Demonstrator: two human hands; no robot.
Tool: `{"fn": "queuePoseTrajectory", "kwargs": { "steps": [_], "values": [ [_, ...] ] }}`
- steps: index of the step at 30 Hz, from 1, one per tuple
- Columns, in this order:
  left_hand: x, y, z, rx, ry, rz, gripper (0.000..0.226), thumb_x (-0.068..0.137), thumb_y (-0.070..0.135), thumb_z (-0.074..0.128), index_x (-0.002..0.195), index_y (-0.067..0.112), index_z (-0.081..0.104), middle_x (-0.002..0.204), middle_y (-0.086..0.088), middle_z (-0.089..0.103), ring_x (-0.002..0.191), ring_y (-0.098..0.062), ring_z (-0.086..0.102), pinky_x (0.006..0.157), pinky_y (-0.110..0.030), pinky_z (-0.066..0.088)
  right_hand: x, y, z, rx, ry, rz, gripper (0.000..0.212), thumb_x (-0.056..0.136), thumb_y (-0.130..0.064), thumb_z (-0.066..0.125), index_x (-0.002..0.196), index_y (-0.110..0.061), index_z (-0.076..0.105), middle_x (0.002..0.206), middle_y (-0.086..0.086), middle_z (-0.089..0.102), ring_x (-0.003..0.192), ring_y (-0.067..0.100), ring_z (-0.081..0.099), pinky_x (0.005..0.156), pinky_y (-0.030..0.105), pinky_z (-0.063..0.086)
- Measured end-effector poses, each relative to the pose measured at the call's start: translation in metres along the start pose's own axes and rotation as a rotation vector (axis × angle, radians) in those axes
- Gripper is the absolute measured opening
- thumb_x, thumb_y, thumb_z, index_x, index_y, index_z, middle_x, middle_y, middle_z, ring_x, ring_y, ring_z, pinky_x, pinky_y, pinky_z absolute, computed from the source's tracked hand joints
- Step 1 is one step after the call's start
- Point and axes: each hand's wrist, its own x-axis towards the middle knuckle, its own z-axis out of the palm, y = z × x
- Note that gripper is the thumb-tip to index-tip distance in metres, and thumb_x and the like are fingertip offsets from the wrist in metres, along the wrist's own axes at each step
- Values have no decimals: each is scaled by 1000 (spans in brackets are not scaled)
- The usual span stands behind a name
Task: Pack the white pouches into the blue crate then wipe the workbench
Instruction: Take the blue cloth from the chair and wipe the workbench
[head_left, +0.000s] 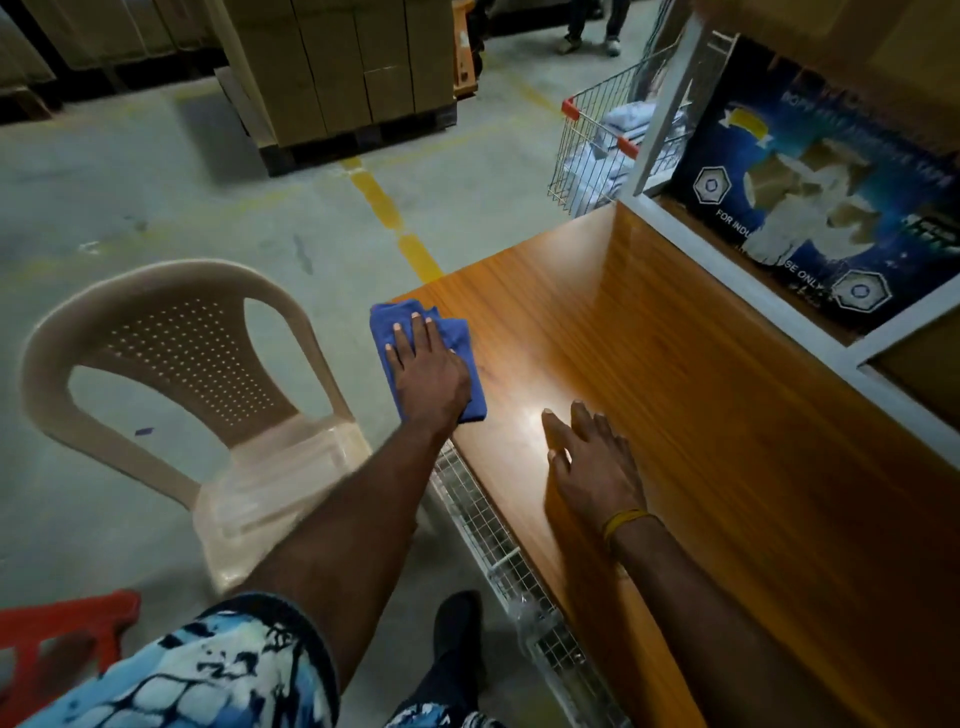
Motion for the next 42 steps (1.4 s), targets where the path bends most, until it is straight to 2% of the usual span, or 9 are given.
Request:
{"fn": "queuePoseTrajectory", "kwargs": {
  "steps": [5,12,17,22,24,27,32,36,42],
  "values": [
    [31,-21,0,56,-40,138,59,103,32,30,156,8,19,164,-11,15,151,-36,9,121,-52,6,11,-11,0,-14,-23,48,58,102,-32,37,154,-42,14,165,0,3,151,31,4,121,53,14],
    [-2,-30,-2,33,-41,448,61,95,34,30,151,11,37,159,-9,32,147,-37,25,118,-53,17,-12,-34,2,43,-11,61,56,102,-36,38,154,-41,18,165,1,6,151,31,8,122,48,14],
    [-33,-37,-2,27,-141,603,58,104,32,33,157,16,18,165,-5,12,151,-33,7,121,-48,2,-44,-53,12,99,13,83,55,103,-34,37,154,-39,19,165,3,4,152,29,5,122,46,8],
    [-35,-38,-6,49,-158,568,61,102,39,18,158,16,11,164,-16,1,152,-35,0,121,-48,-1,-61,-59,21,129,38,128,55,103,-32,37,154,-38,18,166,2,4,152,28,5,122,45,9],
    [-39,-38,-4,3,-145,500,65,97,40,15,157,15,18,161,-26,5,151,-39,4,120,-51,2,-69,-58,24,145,31,143,55,103,-33,39,154,-39,19,166,2,5,152,27,6,121,43,9],
    [-39,-35,4,-25,-52,467,63,94,34,26,150,8,38,153,-34,27,144,-47,26,116,-57,21,-78,-57,26,160,43,161,55,102,-33,41,153,-40,21,165,1,7,152,25,9,121,41,9],
    [-11,-28,6,-48,-3,432,73,90,38,16,151,2,30,154,-31,28,144,-46,26,117,-57,18,-66,-60,21,214,90,205,55,102,-31,39,153,-41,21,165,-2,4,152,23,4,121,37,2],
    [17,-13,8,-28,31,405,70,90,37,23,147,-1,37,152,-26,37,141,-43,35,114,-60,24,-36,-63,13,255,128,264,54,104,-31,36,153,-42,18,165,-4,1,152,21,-1,121,39,-1],
    [79,38,20,-6,-31,486,67,98,37,36,155,3,20,160,-21,21,149,-39,17,120,-56,11,23,-52,-4,216,57,311,55,103,-34,37,154,-41,17,166,-1,0,152,26,-1,121,44,3]
  ]
}}
